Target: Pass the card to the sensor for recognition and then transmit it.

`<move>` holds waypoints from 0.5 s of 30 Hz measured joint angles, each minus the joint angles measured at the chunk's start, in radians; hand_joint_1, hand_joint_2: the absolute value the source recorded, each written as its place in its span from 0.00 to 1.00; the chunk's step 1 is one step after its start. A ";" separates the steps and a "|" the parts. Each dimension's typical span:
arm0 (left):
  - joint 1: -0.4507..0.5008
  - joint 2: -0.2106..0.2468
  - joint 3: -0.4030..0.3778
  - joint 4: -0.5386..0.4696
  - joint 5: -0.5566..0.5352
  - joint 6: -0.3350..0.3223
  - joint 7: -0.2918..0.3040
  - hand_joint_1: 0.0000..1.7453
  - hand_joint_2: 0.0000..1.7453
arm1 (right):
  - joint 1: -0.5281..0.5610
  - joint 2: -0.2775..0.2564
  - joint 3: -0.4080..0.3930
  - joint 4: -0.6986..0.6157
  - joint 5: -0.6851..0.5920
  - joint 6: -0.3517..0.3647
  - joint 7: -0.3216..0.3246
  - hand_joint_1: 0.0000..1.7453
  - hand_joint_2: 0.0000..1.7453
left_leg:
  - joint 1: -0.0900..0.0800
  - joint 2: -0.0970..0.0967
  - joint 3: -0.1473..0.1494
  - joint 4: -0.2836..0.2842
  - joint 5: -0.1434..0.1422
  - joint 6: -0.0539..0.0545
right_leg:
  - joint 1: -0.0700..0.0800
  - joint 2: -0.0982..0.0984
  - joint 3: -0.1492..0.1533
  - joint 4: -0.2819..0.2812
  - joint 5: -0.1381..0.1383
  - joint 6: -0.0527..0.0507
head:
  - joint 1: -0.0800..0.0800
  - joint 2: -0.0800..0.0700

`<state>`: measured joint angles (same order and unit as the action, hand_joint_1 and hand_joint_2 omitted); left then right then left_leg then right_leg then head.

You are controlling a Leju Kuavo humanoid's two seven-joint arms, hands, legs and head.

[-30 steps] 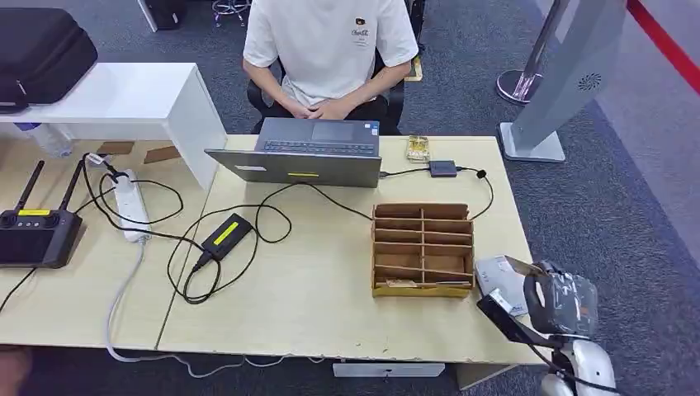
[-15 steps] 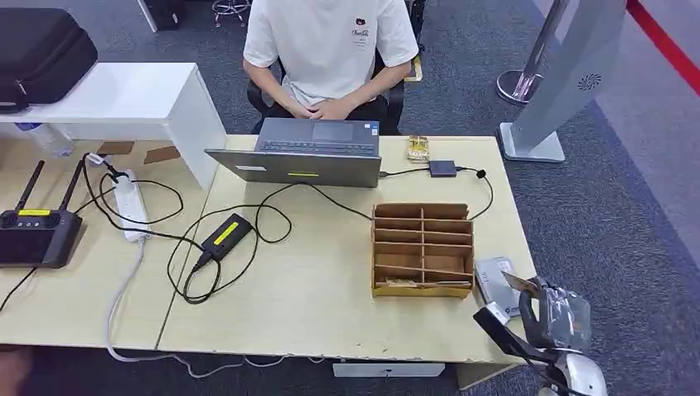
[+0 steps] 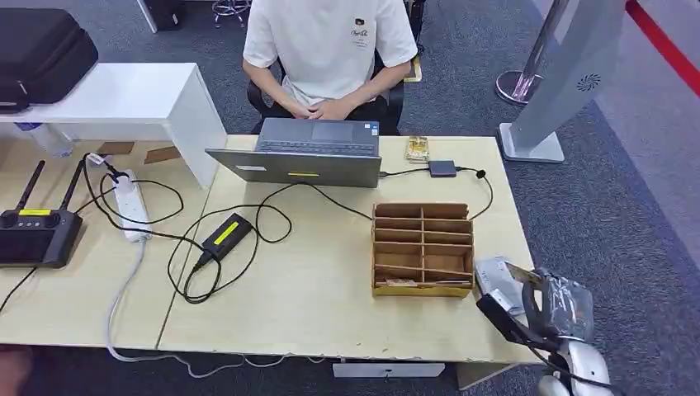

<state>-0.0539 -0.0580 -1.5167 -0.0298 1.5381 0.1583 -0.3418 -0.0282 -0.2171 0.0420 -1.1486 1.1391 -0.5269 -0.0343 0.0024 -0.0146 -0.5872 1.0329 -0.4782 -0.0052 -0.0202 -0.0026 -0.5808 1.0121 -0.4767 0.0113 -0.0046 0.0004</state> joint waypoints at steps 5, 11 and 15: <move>-0.002 0.007 -0.003 0.000 -0.018 0.004 0.008 0.00 1.00 | -0.148 -0.045 0.004 -0.005 -0.016 0.055 0.002 1.00 1.00 | 0.000 0.004 -0.001 0.000 0.001 0.000 | 0.000 0.005 -0.001 0.001 0.002 0.000 | 0.000 0.000; -0.006 0.016 -0.012 0.000 -0.029 0.011 0.012 0.00 1.00 | -0.372 -0.092 0.026 0.036 -0.029 0.106 0.014 1.00 1.00 | 0.000 0.004 0.001 0.001 0.002 0.000 | 0.000 0.005 -0.002 0.001 0.004 0.000 | 0.000 0.000; -0.006 0.017 -0.018 0.000 -0.034 0.012 0.013 0.00 1.00 | -0.425 -0.099 0.043 0.056 -0.036 0.109 0.026 1.00 1.00 | 0.000 0.003 -0.002 0.001 0.002 0.000 | 0.000 0.004 -0.002 0.001 0.004 0.000 | 0.000 0.000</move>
<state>-0.0600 -0.0412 -1.5350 -0.0298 1.5042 0.1701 -0.3292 -0.4527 -0.3159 0.0846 -1.0926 1.1029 -0.4178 -0.0080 0.0023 -0.0112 -0.5891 1.0338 -0.4763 -0.0050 -0.0203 0.0017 -0.5828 1.0135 -0.4730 0.0110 -0.0050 0.0004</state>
